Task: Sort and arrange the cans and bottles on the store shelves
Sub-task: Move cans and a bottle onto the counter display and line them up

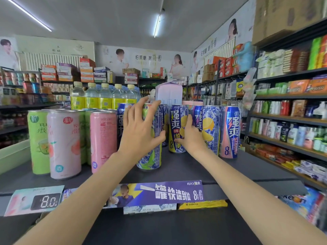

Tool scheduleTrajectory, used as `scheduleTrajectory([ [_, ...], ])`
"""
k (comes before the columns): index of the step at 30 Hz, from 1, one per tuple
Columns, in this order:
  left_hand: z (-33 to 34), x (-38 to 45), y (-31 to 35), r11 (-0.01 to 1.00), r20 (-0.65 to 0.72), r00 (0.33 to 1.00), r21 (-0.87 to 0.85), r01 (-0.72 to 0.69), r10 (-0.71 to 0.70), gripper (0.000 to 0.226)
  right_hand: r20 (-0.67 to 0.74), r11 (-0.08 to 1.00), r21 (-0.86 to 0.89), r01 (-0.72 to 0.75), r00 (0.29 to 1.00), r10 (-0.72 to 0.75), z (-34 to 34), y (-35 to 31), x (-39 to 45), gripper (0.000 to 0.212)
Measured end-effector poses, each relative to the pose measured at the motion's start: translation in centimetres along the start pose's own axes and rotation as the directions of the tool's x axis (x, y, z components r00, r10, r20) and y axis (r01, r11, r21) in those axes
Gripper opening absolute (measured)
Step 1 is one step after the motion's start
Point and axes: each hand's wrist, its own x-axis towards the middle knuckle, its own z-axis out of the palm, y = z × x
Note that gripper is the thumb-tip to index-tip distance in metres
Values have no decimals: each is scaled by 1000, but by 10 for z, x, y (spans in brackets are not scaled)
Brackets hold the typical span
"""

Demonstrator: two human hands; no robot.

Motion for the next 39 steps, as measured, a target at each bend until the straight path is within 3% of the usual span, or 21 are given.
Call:
scheduleTrajectory([
  [4, 4, 3, 2, 998, -12, 1000, -54, 7, -8, 67, 16, 997, 19, -76, 997, 75, 3, -6, 6, 80],
  [14, 9, 0, 3, 999, -33, 999, -40, 29, -30, 64, 13, 988, -3, -154, 988, 154, 29, -5, 15, 63],
  [21, 11, 0, 4, 998, -3, 999, -39, 48, -48, 64, -65, 1000, 10, 15, 998, -14, 31, -8, 10, 88],
  [24, 11, -2, 4, 998, -6, 999, -50, 47, -48, 64, -38, 993, -119, 8, 999, -13, 35, -7, 13, 100],
  [28, 11, -1, 4, 997, -17, 999, -70, 40, -41, 64, -21, 966, -253, 52, 998, -59, 33, -5, 18, 103],
  [39, 14, -5, 5, 994, -36, 998, -99, 41, -44, 64, -4, 938, -341, 67, 997, -72, 45, 4, 31, 96],
])
